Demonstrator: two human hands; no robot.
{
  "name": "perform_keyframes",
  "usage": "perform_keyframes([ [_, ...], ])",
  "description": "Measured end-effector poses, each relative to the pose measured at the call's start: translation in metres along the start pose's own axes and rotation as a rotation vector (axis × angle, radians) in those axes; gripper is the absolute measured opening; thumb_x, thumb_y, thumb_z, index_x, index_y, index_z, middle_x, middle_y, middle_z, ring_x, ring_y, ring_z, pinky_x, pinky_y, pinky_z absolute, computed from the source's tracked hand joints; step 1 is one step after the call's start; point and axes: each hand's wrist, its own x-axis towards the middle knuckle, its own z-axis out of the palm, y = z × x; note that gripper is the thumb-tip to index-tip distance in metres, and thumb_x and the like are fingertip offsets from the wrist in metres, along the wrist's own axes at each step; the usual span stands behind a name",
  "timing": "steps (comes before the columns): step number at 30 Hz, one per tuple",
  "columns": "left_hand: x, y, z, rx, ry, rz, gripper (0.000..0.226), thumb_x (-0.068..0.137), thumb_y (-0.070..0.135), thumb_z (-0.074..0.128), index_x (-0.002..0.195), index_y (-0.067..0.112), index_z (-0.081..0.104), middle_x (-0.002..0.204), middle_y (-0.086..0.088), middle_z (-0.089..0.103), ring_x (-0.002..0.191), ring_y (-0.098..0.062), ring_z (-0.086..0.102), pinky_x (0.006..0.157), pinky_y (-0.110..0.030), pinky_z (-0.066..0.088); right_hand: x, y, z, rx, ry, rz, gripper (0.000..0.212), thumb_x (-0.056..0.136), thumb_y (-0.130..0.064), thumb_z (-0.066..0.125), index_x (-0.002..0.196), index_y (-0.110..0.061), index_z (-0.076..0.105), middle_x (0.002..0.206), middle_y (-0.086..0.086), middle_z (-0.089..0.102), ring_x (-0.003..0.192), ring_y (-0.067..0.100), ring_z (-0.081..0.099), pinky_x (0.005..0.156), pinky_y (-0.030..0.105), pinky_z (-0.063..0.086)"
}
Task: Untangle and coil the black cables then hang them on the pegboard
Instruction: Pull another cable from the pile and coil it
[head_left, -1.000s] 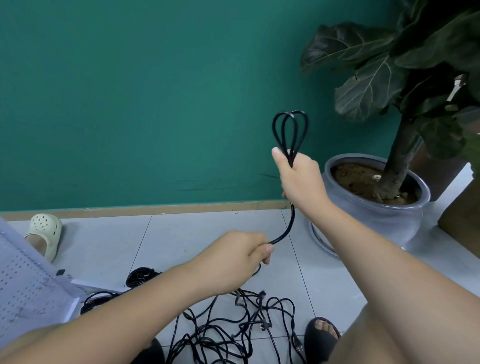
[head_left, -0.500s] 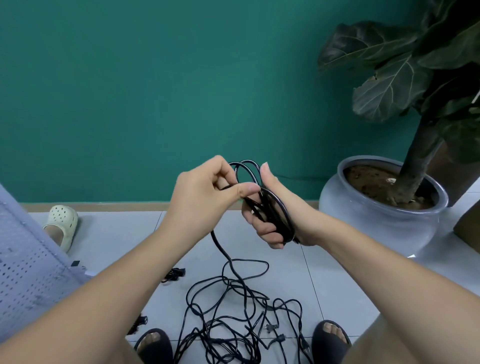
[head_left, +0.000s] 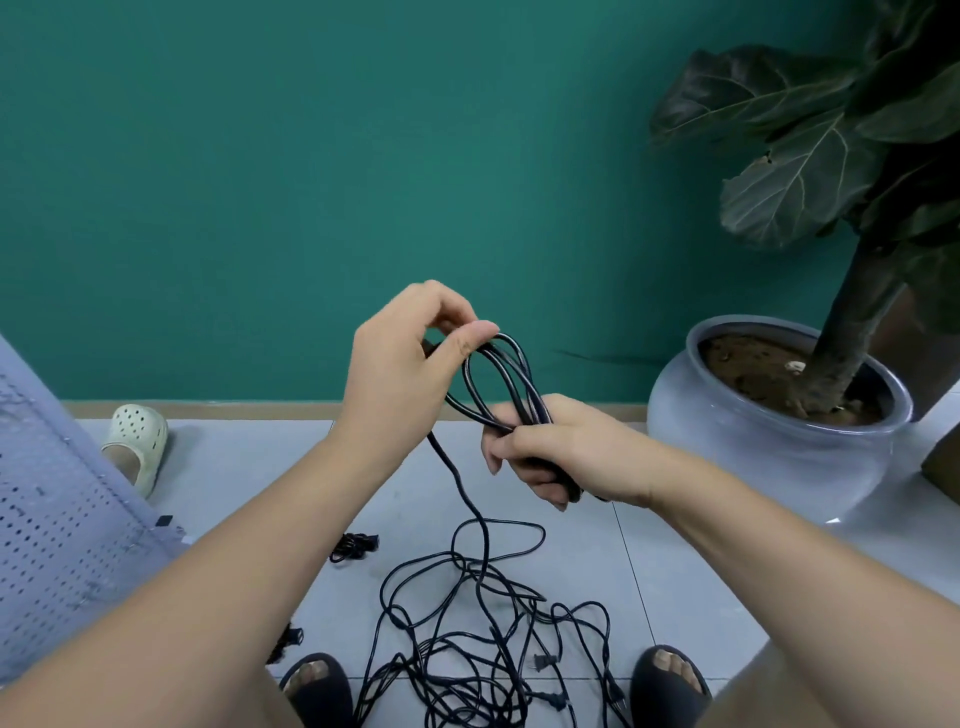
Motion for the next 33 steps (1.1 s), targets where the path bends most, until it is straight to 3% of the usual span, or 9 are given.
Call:
perform_keyframes([
  [4, -0.003, 0.006, 0.011, -0.291, -0.069, -0.346, 0.018, 0.101, 0.043, 0.072, 0.108, 0.026, 0.067, 0.077, 0.004, 0.077, 0.069, -0.010, 0.065, 0.073, -0.028, 0.046, 0.002, 0.004, 0.005, -0.003, 0.068, -0.051, 0.024, 0.108, -0.019, 0.056, 0.089, -0.006, 0.061, 0.061, 0.000, 0.034, 0.055, 0.022, 0.038, 0.050, 0.029, 0.038],
  [8, -0.002, 0.003, 0.018, -0.593, -0.039, -0.573, 0.034, 0.096, 0.049, 0.075, 0.103, 0.017, 0.065, 0.066, 0.004, 0.056, 0.062, -0.015, 0.053, 0.070, -0.031, 0.044, 0.007, 0.005, 0.003, -0.120, 0.103, -0.058, 0.024, 0.106, -0.022, 0.059, 0.088, -0.008, 0.068, 0.061, 0.005, 0.059, 0.060, 0.022, 0.058, 0.052, 0.031, 0.042],
  [11, -0.004, 0.007, 0.025, -0.747, -0.053, -0.670, 0.032, 0.095, 0.043, 0.078, 0.095, 0.021, 0.056, 0.068, 0.010, 0.045, 0.054, -0.012, 0.037, 0.058, -0.026, 0.041, 0.011, 0.006, 0.004, -0.198, 0.093, 0.019, 0.021, 0.103, -0.020, 0.062, 0.091, -0.007, 0.072, 0.075, 0.006, 0.076, 0.066, 0.016, 0.065, 0.059, 0.034, 0.047],
  [15, 0.000, 0.010, 0.028, -0.746, -0.052, -0.689, 0.030, 0.097, 0.024, 0.079, 0.089, 0.022, 0.051, 0.074, 0.000, 0.016, 0.052, -0.015, 0.014, 0.044, -0.024, 0.020, 0.015, 0.003, 0.006, -0.183, 0.274, 0.041, 0.011, 0.093, -0.024, 0.075, 0.101, -0.020, 0.067, 0.078, 0.001, 0.079, 0.060, 0.025, 0.060, 0.057, 0.033, 0.049],
  [18, 0.008, 0.010, 0.026, -0.738, 0.002, -0.697, 0.024, 0.094, 0.013, 0.080, 0.097, 0.018, 0.056, 0.066, 0.004, 0.024, 0.049, -0.014, 0.016, 0.042, -0.024, 0.020, 0.016, -0.001, 0.021, -0.250, 0.499, -0.022, 0.023, 0.089, -0.023, 0.075, 0.106, -0.028, 0.060, 0.080, -0.001, 0.075, 0.068, 0.017, 0.064, 0.058, 0.035, 0.048],
  [21, 0.011, 0.009, 0.027, -0.724, 0.018, -0.700, 0.022, 0.091, 0.003, 0.077, 0.104, 0.015, 0.064, 0.066, 0.002, 0.035, 0.048, -0.013, 0.020, 0.042, -0.024, 0.023, 0.015, 0.000, 0.040, -0.362, 0.626, -0.103, 0.036, 0.094, -0.020, 0.066, 0.122, -0.033, 0.047, 0.079, 0.002, 0.068, 0.074, 0.029, 0.062, 0.064, 0.044, 0.054],
  [26, 0.012, 0.012, 0.028, -0.686, 0.036, -0.702, 0.028, 0.088, -0.009, 0.067, 0.104, 0.014, 0.068, 0.057, 0.005, 0.034, 0.045, -0.014, 0.022, 0.043, -0.024, 0.025, 0.019, -0.002, 0.050, -0.508, 0.588, -0.076, 0.024, 0.098, -0.018, 0.053, 0.113, -0.021, 0.035, 0.075, 0.007, 0.058, 0.071, 0.035, 0.056, 0.060, 0.047, 0.047],
  [29, 0.017, 0.007, 0.025, -0.726, 0.071, -0.738, 0.031, 0.087, -0.012, 0.067, 0.104, 0.014, 0.067, 0.062, 0.002, 0.030, 0.046, -0.014, 0.019, 0.041, -0.024, 0.023, 0.022, -0.006, 0.045, -0.532, 0.525, -0.081, 0.013, 0.104, -0.025, 0.051, 0.108, -0.017, 0.041, 0.077, 0.006, 0.058, 0.071, 0.033, 0.055, 0.059, 0.044, 0.044],
  [33, 0.021, 0.001, 0.020, -0.810, 0.081, -0.783, 0.029, 0.088, -0.009, 0.075, 0.106, 0.012, 0.064, 0.070, -0.002, 0.038, 0.045, -0.011, 0.018, 0.040, -0.024, 0.019, 0.027, -0.005, 0.032, -0.398, 0.443, -0.124, 0.036, 0.107, -0.039, 0.059, 0.083, -0.015, 0.048, 0.063, -0.007, 0.045, 0.057, 0.017, 0.038, 0.054, 0.033, 0.031],
])
